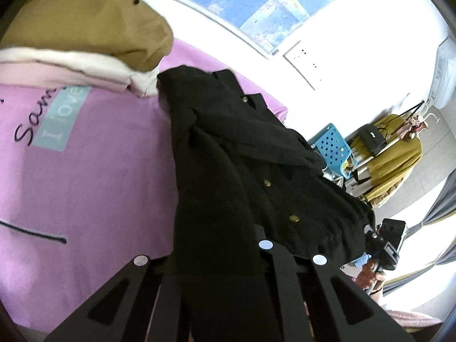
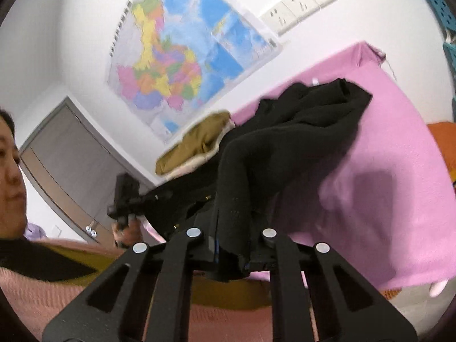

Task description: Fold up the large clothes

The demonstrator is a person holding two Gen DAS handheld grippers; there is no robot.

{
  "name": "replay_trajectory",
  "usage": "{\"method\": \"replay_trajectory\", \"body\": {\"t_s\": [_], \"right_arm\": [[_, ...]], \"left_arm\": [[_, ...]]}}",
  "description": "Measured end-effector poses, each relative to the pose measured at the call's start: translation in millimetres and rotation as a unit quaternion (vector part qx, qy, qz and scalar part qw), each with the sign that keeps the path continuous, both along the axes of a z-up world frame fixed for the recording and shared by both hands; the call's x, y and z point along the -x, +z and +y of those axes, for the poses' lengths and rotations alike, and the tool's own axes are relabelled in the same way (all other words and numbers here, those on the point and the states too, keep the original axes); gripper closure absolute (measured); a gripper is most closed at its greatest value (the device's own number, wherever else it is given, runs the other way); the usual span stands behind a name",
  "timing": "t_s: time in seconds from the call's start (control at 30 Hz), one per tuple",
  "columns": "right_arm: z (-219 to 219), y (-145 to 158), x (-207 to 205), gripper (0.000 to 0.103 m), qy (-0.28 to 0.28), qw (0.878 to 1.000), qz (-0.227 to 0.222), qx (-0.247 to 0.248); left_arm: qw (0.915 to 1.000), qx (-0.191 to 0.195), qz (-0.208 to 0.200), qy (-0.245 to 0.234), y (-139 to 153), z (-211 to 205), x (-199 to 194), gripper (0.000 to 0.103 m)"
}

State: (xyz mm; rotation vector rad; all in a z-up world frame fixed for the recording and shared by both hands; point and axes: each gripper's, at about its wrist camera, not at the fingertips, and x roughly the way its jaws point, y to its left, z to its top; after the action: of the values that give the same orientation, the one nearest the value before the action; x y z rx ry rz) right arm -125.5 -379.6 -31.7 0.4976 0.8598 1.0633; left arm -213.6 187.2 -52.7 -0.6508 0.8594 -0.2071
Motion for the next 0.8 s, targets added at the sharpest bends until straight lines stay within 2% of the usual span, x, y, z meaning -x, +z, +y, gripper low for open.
{"method": "replay_trajectory", "body": {"t_s": [0.1,0.17,0.2,0.27,0.33,0.4,0.43,0.5,0.53,0.57,0.7,0.8], "right_arm": [[8.3,-34.2,-5.1,0.082,0.003,0.998,0.058,0.028],[5.9,-54.0,-6.6,0.069,0.006,0.995,0.094,0.029],[6.6,-62.3,-6.8,0.065,0.002,0.994,0.106,0.034],[7.2,-71.0,-6.1,0.050,0.007,0.992,0.125,0.029],[11.2,-78.5,-4.4,0.046,0.018,0.990,0.133,0.032],[12.1,-86.1,-3.7,0.046,0.021,0.988,0.147,0.035],[12.9,-88.4,-3.1,0.047,0.023,0.988,0.151,0.032],[12.9,-87.9,-1.8,0.066,0.024,0.988,0.149,0.023],[12.0,-83.0,-1.7,0.082,0.024,0.990,0.142,0.007],[15.1,-76.5,-2.9,0.086,0.019,0.991,0.132,-0.001],[13.1,-40.6,-7.3,0.091,0.001,0.996,0.085,-0.026],[10.9,-17.1,-16.9,0.093,-0.010,0.998,0.053,-0.038]], "left_arm": [[0.9994,-0.001,0.035,-0.006,-23.8,4.5,-4.3,0.095],[0.9984,-0.004,0.052,-0.021,-39.2,4.7,-6.4,0.091],[0.9979,-0.004,0.055,-0.034,-45.4,3.5,-6.4,0.090],[0.9967,-0.007,0.066,-0.047,-55.3,1.5,-7.1,0.080],[0.9957,0.004,0.068,-0.063,-60.0,-1.0,-6.0,0.069],[0.9950,0.001,0.068,-0.072,-61.7,-5.3,-4.4,0.067],[0.9947,0.000,0.065,-0.079,-61.8,-7.3,-3.3,0.065],[0.9938,0.005,0.065,-0.090,-61.9,-12.4,-3.6,0.067],[0.9943,-0.012,0.067,-0.082,-61.3,-13.5,-3.3,0.089],[0.9942,-0.015,0.068,-0.082,-61.8,-11.9,-4.1,0.097],[0.9968,0.030,0.028,-0.069,-39.8,-3.3,-4.6,0.098],[0.9970,0.042,-0.001,-0.066,-17.7,1.2,-12.4,0.098]]}}
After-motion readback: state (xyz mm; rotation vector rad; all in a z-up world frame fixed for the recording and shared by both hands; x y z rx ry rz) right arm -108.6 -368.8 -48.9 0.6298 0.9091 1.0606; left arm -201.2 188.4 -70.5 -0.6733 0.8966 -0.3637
